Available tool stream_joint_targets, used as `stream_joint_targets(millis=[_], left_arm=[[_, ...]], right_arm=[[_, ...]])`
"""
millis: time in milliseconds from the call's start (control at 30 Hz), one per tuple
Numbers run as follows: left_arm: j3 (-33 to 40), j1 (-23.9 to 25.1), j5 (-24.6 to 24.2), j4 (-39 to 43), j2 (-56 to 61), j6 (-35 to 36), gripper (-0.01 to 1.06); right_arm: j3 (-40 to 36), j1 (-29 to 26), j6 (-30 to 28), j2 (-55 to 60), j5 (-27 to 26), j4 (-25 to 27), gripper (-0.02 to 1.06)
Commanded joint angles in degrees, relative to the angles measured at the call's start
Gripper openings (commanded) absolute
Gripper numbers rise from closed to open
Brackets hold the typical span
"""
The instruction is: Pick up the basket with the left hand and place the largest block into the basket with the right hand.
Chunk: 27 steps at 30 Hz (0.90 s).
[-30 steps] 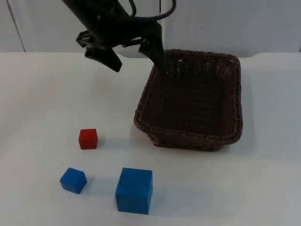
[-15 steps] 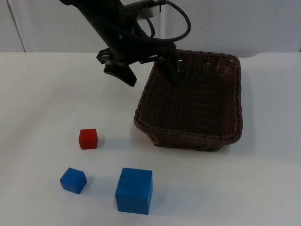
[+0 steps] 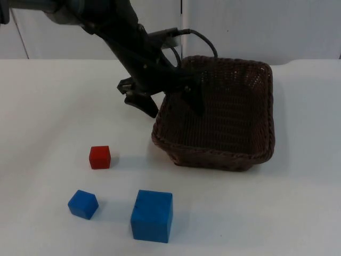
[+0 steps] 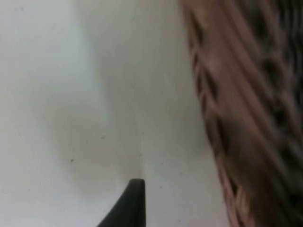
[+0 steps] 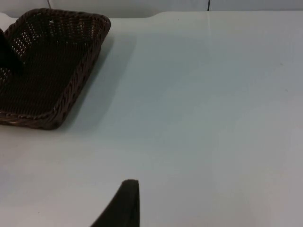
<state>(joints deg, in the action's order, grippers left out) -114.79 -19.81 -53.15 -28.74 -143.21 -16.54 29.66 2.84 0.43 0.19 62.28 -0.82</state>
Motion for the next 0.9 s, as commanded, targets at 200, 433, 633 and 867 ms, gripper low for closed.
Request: stream_joint_targets(millis=[200, 433, 633, 867], left_arm=[[-0.4, -0.3, -0.6, -0.7, -0.4, 0.4, 0.88], [-0.4, -0.3, -2.0, -0.8, -0.4, 0.4, 0.59], [-0.4, -0.3, -2.3, -1.2, -0.4, 0.6, 0.24], [-0.4, -0.3, -2.2, -3.5, -0.2, 0.6, 0.0]], right_arm=[[-0.2, -0.3, 0.0, -0.2, -0.5, 0.0, 1.05], [-0.2, -0.3, 0.0, -0.2, -0.5, -0.1, 1.05], [-0.2, -0.3, 0.0, -0.2, -0.5, -0.3, 1.05], [-0.2, -0.3, 0.0, -0.2, -0.5, -0.3, 1.05]])
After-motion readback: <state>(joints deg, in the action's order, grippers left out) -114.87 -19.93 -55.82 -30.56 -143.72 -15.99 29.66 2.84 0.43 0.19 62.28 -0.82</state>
